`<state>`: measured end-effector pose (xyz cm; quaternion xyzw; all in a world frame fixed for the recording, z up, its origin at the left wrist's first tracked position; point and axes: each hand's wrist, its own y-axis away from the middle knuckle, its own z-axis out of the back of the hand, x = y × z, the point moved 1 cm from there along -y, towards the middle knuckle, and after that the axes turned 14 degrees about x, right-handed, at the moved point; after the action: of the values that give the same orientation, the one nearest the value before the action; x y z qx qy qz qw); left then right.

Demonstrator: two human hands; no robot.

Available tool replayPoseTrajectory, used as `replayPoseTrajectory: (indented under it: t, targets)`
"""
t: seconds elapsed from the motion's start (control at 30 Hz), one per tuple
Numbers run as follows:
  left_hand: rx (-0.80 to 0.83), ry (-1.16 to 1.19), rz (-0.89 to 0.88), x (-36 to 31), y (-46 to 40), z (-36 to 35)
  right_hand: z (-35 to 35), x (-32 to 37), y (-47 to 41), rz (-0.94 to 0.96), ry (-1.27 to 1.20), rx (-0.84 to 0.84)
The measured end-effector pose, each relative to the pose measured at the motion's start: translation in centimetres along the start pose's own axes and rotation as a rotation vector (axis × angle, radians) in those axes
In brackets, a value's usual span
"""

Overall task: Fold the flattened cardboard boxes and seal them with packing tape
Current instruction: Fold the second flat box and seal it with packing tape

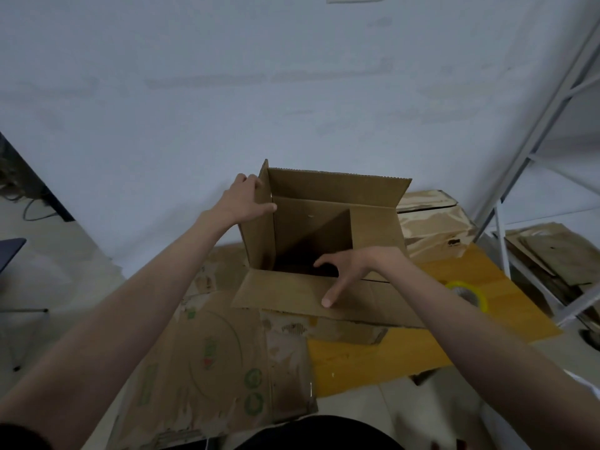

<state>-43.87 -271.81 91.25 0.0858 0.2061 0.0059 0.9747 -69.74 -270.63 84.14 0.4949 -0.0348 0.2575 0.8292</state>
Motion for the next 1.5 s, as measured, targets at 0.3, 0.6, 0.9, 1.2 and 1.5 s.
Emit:
replayPoseTrajectory:
  t: [0.3,0.6,0.9,1.2,1.5]
  targets:
    - [0.2,-0.117,0.032,-0.2,-7.9,1.8,-1.4,-0.3,-0.4,-0.031,-0.04,-0.037]
    - [0.251,0.011,-0.004,-1.1,-12.4,2.2,-2.4,-1.1,-1.1,-0.108,0.02,-0.024]
    - [0.647,-0.21,-0.056,-1.5,-10.7,-5.2,-1.6,-1.3,0.2,-0.044,-0.089,-0.02]
    - [0.629,0.223,-0.091,2.7,-6.9,-2.6,2.7,-1.5,6.6,0.165,-0.168,0.083]
    - [0.558,0.627,0.013,5.0,-5.9,-2.8,5.3,-4.7,0.4,-0.026,-0.245,-0.634]
